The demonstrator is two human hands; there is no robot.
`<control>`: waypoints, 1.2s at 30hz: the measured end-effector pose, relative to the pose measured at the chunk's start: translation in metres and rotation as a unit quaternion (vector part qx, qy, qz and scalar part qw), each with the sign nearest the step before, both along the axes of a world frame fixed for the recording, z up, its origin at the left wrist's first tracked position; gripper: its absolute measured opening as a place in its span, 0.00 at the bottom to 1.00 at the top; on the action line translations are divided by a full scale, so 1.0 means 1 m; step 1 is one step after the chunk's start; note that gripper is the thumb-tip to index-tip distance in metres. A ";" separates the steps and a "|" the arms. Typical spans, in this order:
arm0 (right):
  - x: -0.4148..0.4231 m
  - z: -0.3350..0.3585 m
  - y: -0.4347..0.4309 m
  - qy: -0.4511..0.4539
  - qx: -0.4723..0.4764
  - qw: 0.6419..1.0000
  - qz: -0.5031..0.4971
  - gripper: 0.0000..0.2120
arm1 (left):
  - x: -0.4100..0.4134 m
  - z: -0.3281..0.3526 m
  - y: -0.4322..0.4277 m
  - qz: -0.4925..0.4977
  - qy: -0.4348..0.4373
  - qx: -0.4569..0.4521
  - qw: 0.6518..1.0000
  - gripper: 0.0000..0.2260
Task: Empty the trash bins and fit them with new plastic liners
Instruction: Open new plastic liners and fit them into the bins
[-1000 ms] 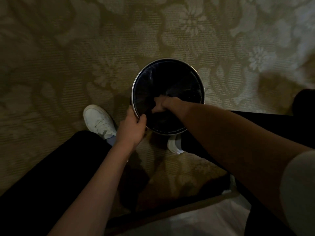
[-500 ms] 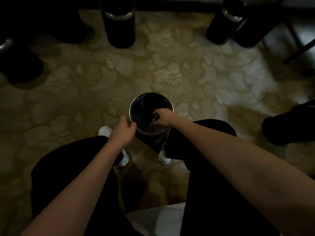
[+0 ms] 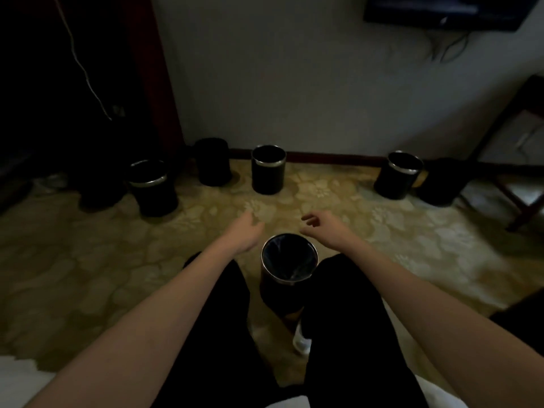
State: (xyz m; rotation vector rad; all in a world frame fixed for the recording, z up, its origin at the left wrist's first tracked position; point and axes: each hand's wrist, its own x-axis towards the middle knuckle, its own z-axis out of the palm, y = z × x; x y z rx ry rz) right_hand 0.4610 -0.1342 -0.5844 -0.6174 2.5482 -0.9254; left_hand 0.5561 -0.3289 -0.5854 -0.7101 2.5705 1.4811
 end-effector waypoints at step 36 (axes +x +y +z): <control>-0.119 0.304 -0.400 -0.337 -0.290 0.892 -0.085 0.08 | -0.111 0.312 -0.323 0.315 0.145 0.285 0.893 0.09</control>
